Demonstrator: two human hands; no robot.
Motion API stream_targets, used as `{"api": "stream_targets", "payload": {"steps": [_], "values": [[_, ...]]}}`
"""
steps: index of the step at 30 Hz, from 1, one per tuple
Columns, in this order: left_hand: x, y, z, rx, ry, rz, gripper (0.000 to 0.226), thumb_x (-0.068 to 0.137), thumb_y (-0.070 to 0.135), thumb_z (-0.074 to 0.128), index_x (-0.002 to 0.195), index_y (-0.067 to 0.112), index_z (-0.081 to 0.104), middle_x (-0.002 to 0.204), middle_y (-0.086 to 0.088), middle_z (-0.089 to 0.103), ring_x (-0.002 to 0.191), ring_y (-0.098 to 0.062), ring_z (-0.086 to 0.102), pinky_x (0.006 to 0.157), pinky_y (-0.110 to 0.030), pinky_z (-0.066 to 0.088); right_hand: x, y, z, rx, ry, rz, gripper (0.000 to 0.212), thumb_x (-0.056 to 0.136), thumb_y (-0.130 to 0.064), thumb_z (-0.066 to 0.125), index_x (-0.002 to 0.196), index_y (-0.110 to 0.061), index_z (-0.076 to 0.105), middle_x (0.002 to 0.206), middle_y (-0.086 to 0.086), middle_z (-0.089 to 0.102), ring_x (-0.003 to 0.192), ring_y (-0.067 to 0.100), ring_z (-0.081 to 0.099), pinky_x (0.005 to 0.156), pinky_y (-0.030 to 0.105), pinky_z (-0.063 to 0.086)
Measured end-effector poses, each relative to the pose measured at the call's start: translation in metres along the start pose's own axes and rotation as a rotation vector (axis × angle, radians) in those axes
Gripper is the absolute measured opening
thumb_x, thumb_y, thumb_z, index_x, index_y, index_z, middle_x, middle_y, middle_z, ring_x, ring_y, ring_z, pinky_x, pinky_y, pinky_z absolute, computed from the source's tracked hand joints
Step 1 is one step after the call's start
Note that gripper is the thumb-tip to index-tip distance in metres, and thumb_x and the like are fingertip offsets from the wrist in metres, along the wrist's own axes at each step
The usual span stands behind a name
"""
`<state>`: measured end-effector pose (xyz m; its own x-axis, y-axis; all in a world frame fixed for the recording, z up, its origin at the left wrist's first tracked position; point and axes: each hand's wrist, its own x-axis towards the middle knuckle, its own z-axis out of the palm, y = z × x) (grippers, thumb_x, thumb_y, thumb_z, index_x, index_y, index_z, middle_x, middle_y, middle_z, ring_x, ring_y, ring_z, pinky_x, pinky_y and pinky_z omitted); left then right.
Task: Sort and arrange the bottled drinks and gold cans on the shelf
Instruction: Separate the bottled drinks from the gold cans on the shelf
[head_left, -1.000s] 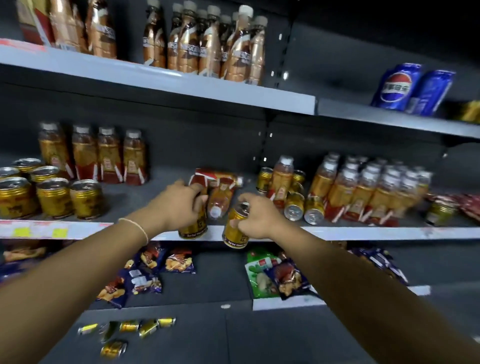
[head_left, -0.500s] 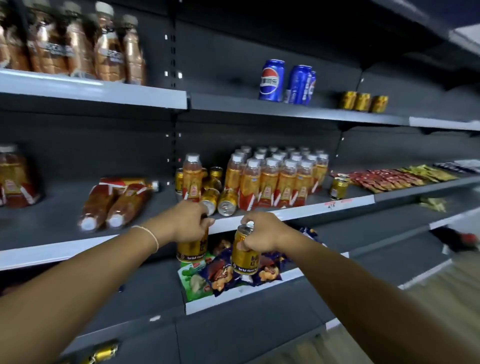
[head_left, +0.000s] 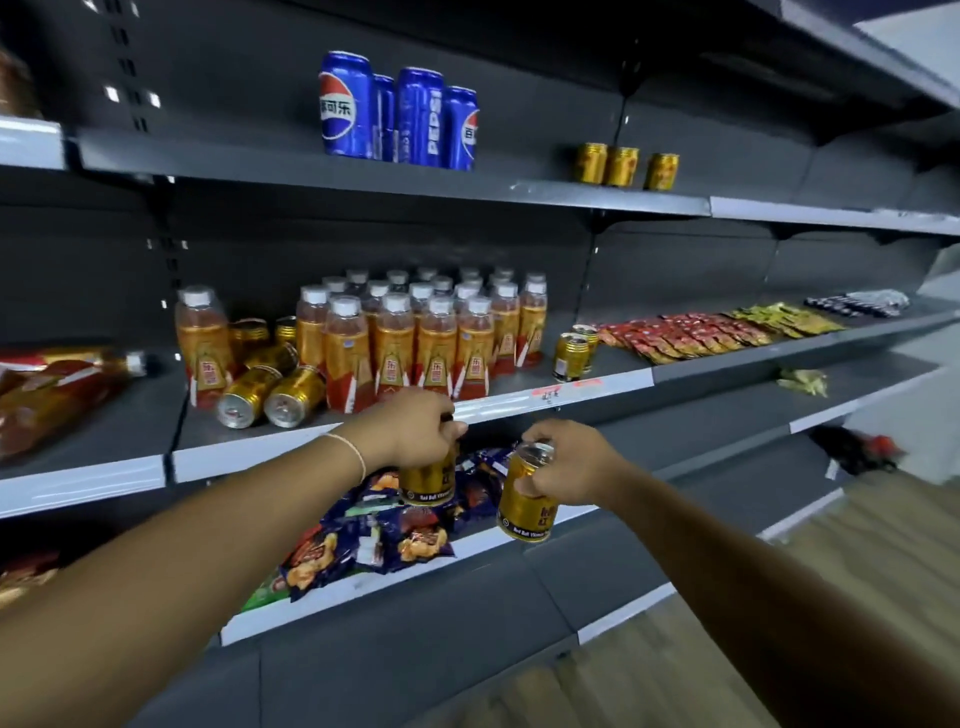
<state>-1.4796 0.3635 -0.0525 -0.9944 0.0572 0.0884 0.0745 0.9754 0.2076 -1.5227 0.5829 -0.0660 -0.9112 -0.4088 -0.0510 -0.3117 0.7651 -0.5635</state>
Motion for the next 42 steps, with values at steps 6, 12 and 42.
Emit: {"api": "stream_targets", "payload": {"steps": [6, 12, 42], "values": [[0.058, 0.029, 0.016, -0.003, 0.008, 0.022, 0.045, 0.099, 0.044, 0.045, 0.122, 0.008, 0.059, 0.117, -0.014, 0.061, 0.109, -0.03, 0.055, 0.093, -0.045, 0.048, 0.039, 0.048, -0.013, 0.026, 0.06, 0.031, 0.052, 0.07, -0.03, 0.081, 0.118, -0.027, 0.061, 0.108, -0.008, 0.055, 0.081, 0.007, 0.054, 0.049, 0.015, 0.041], [0.133, 0.037, 0.03, -0.037, 0.042, 0.05, 0.039, 0.098, 0.043, 0.046, 0.113, 0.01, 0.061, 0.104, -0.007, 0.06, 0.1, -0.027, 0.056, 0.085, -0.041, 0.05, 0.094, 0.074, -0.031, 0.007, 0.106, 0.074, 0.031, 0.069, -0.03, 0.081, 0.094, -0.027, 0.063, 0.089, -0.008, 0.063, 0.08, 0.012, 0.062, 0.064, 0.029, 0.058], [0.335, 0.049, 0.084, -0.2, 0.25, -0.391, 0.041, 0.091, 0.034, 0.054, 0.127, 0.015, 0.049, 0.113, -0.012, 0.05, 0.11, -0.03, 0.05, 0.094, -0.043, 0.049, 0.364, 0.146, -0.086, -0.431, 0.129, -0.549, 0.055, 0.073, -0.046, 0.067, 0.124, -0.032, 0.052, 0.116, -0.004, 0.059, 0.114, 0.023, 0.041, 0.094, 0.039, 0.03]]}}
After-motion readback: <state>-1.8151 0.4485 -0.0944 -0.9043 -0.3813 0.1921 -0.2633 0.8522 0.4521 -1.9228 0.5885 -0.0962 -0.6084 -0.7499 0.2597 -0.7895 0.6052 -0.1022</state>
